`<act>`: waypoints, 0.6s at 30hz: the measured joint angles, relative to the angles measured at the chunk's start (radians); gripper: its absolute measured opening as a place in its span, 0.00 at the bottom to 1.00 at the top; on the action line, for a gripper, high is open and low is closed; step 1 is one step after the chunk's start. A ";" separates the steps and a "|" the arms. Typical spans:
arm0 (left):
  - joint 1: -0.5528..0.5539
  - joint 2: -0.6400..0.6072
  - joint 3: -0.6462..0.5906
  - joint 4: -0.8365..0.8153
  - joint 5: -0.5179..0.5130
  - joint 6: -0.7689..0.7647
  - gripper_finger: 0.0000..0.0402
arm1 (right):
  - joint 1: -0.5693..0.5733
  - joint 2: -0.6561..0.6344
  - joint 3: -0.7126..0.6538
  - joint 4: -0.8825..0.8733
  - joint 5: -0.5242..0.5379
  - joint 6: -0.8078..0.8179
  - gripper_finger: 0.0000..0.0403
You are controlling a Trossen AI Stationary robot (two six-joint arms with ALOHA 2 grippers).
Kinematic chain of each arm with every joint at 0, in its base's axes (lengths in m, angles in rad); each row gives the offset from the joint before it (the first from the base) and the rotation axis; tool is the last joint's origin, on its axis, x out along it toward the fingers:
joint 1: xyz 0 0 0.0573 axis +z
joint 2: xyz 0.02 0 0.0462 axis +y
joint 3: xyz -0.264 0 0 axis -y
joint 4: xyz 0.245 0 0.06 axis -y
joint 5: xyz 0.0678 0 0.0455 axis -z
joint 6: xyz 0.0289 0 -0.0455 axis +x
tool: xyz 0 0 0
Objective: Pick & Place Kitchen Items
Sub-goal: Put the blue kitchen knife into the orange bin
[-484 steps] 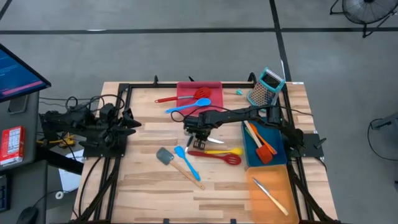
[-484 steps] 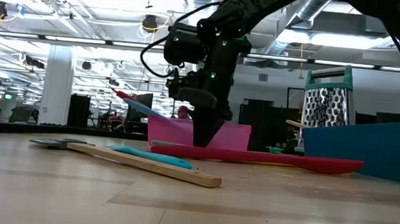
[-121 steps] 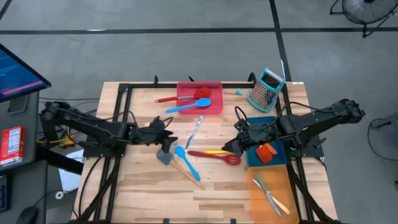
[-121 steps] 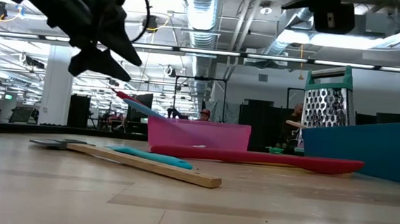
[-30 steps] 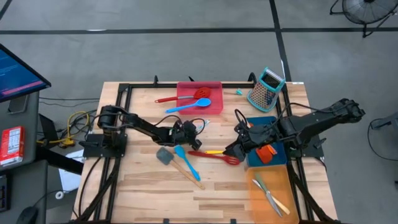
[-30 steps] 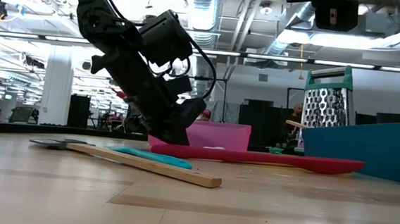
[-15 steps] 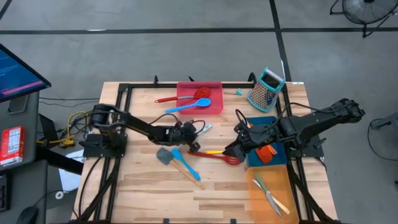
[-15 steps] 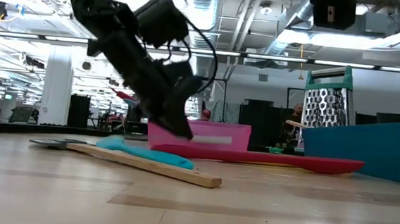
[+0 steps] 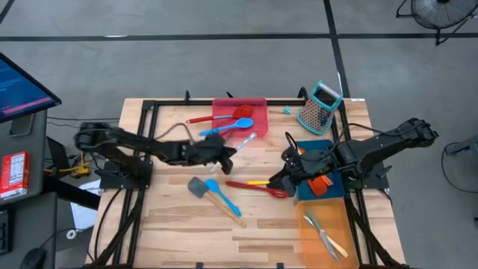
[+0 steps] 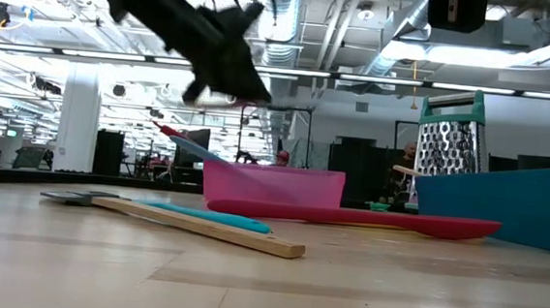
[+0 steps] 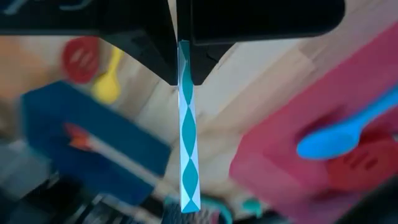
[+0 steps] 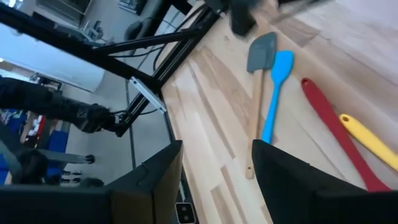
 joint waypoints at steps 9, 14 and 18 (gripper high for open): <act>0.025 -0.379 -0.084 0.003 0.156 -0.020 0.00 | 0.001 0.000 0.000 0.022 0.055 -0.047 0.47; 0.025 -0.532 -0.089 0.011 0.232 -0.059 0.00 | -0.035 0.001 0.000 0.147 0.103 -0.169 0.47; 0.025 -0.595 -0.089 0.060 0.251 -0.072 0.00 | -0.097 0.011 -0.001 0.247 0.118 -0.254 0.47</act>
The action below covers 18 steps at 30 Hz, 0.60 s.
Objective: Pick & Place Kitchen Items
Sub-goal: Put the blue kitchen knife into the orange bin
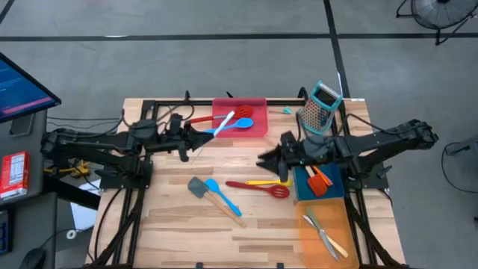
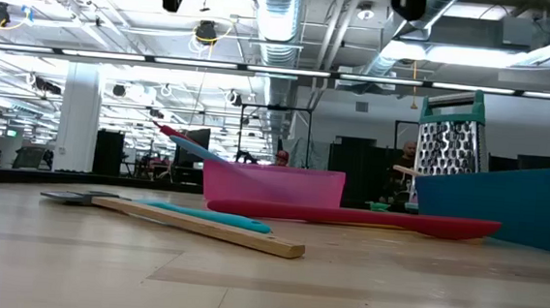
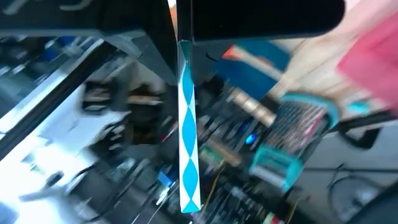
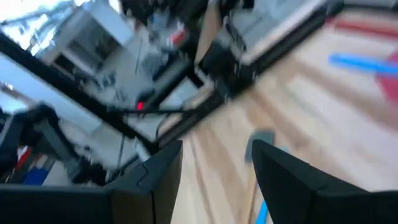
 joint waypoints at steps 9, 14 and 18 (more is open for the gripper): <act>-0.002 -0.018 0.000 0.160 0.060 -0.036 0.01 | -0.096 0.015 0.003 0.310 -0.005 -0.247 0.47; -0.005 0.005 0.000 0.171 0.057 -0.036 0.01 | -0.132 0.028 0.001 0.341 0.031 -0.289 0.48; -0.005 0.039 0.001 0.189 0.031 0.007 0.01 | -0.155 0.036 0.000 0.350 0.063 -0.295 0.54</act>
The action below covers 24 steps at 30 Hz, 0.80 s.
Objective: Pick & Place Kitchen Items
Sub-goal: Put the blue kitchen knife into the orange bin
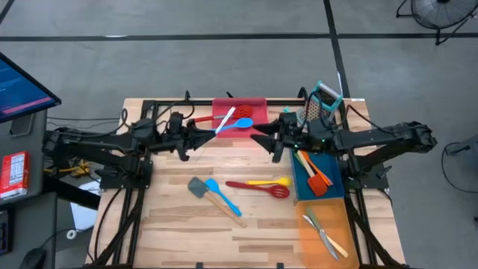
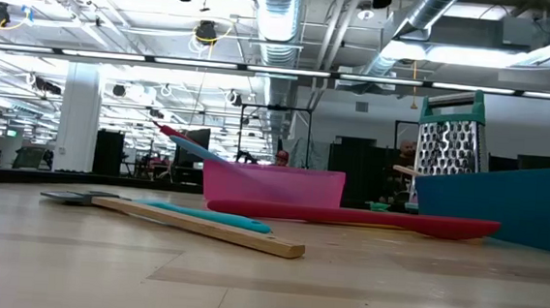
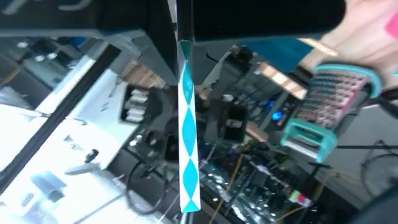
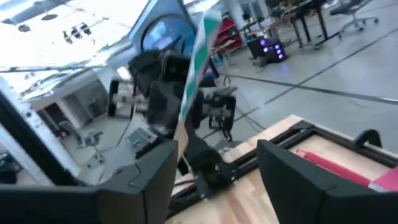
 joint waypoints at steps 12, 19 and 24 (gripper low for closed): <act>0.006 0.166 0.000 0.129 -0.009 0.014 0.01 | -0.063 0.142 0.085 0.011 -0.078 0.001 0.67; 0.006 0.183 0.000 0.138 -0.010 0.014 0.01 | -0.078 0.189 0.112 0.004 -0.110 0.001 0.67; 0.006 0.183 0.000 0.140 -0.009 0.014 0.01 | -0.096 0.219 0.116 0.032 -0.153 0.013 0.67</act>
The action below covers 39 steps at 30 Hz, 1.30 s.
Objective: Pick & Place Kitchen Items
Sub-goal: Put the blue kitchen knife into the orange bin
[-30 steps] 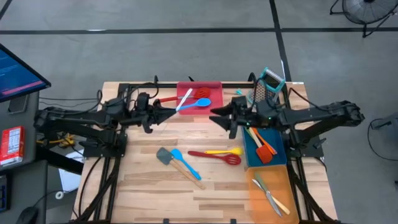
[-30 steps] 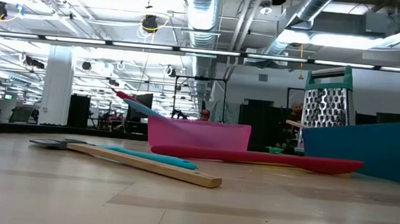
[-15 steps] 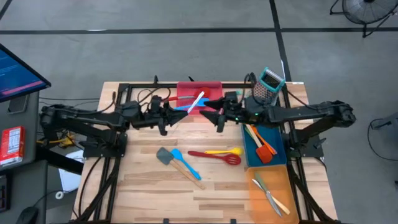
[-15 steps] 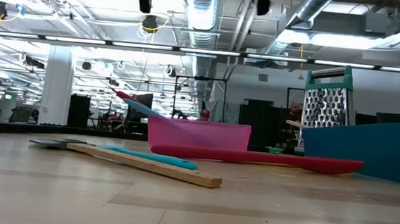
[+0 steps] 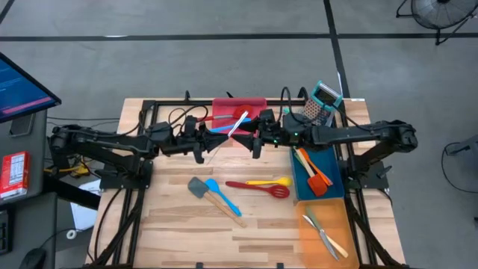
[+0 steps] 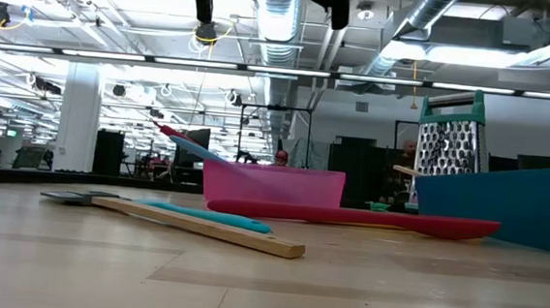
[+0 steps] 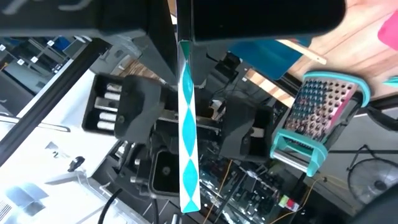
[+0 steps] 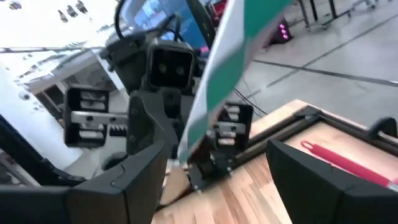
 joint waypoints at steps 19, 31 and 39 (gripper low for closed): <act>0.019 0.011 0.000 -0.018 0.020 0.002 0.01 | -0.059 0.005 0.000 0.074 -0.110 0.017 0.66; 0.032 0.024 0.000 0.002 0.025 -0.004 0.01 | -0.076 0.005 0.000 0.037 -0.215 0.033 0.22; 0.035 0.023 0.000 0.002 0.034 -0.008 0.01 | -0.078 0.005 0.000 0.034 -0.244 0.029 0.07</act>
